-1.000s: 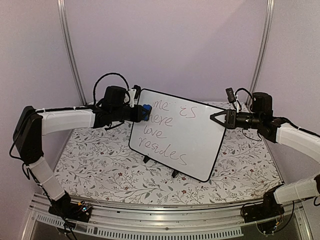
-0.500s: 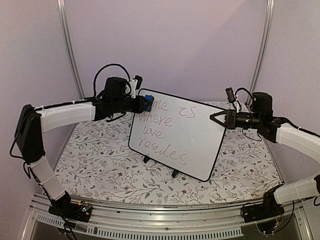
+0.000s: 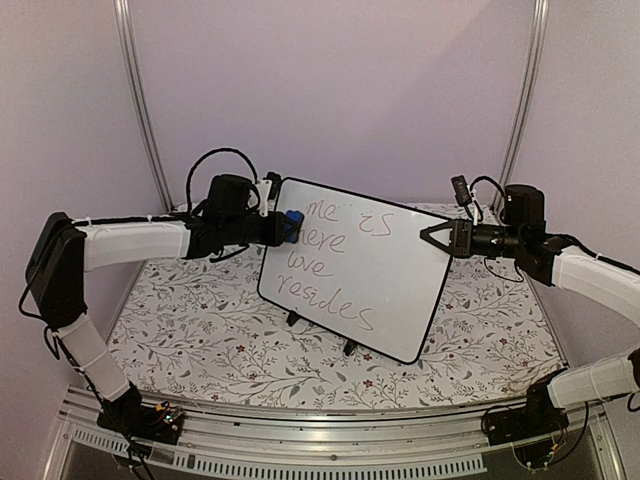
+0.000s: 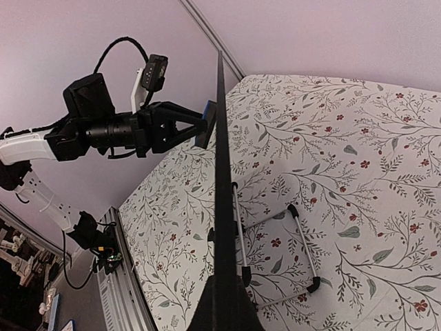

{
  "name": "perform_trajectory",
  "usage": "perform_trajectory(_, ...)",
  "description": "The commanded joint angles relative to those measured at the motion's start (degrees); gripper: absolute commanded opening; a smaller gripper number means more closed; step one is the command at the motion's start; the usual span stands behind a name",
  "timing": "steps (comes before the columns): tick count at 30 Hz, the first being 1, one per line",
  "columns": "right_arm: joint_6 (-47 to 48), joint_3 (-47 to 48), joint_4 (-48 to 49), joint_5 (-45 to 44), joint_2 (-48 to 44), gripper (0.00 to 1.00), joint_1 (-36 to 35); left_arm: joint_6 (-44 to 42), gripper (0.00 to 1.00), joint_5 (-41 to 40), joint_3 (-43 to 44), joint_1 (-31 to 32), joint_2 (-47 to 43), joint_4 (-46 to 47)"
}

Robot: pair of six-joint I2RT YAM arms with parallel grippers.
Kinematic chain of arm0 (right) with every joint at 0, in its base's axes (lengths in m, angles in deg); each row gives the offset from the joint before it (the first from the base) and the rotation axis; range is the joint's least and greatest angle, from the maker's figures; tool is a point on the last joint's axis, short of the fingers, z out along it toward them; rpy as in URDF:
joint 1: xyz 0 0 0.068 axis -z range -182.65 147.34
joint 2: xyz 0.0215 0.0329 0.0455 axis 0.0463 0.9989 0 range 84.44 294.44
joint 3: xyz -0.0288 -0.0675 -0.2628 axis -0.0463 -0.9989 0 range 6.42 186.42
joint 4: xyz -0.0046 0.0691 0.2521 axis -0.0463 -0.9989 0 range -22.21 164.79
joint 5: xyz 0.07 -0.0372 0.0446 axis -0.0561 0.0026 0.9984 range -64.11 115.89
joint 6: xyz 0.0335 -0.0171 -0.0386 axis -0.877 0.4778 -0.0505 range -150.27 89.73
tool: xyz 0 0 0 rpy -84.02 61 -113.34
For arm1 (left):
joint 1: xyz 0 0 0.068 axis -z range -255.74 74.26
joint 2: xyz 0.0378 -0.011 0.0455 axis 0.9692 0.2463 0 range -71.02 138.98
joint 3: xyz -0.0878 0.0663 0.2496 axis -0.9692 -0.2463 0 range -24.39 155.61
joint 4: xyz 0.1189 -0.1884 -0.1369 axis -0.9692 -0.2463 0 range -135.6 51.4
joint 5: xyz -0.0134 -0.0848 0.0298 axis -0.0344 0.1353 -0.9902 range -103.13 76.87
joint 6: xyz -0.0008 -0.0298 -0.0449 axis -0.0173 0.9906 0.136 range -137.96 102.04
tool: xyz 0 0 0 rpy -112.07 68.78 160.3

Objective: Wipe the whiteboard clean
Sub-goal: Erase the whiteboard from the whiteboard stand.

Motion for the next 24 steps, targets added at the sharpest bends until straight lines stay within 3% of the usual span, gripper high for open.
perform_trajectory(1,5.6,-0.5,-1.7,5.6,0.4,0.0,-2.0,0.8,0.0,0.3,-1.3,0.8,-0.5,-0.6)
perform_trajectory(16,5.7,-0.2,-2.1,5.4,0.5,0.0,-2.1,-2.1,0.0,0.0,8.5,0.7,3.0,-4.5)
perform_trajectory(24,5.8,0.0,-2.3,5.3,0.5,0.0,-2.1,-1.8,0.0,0.1,7.2,0.7,2.4,-5.1)
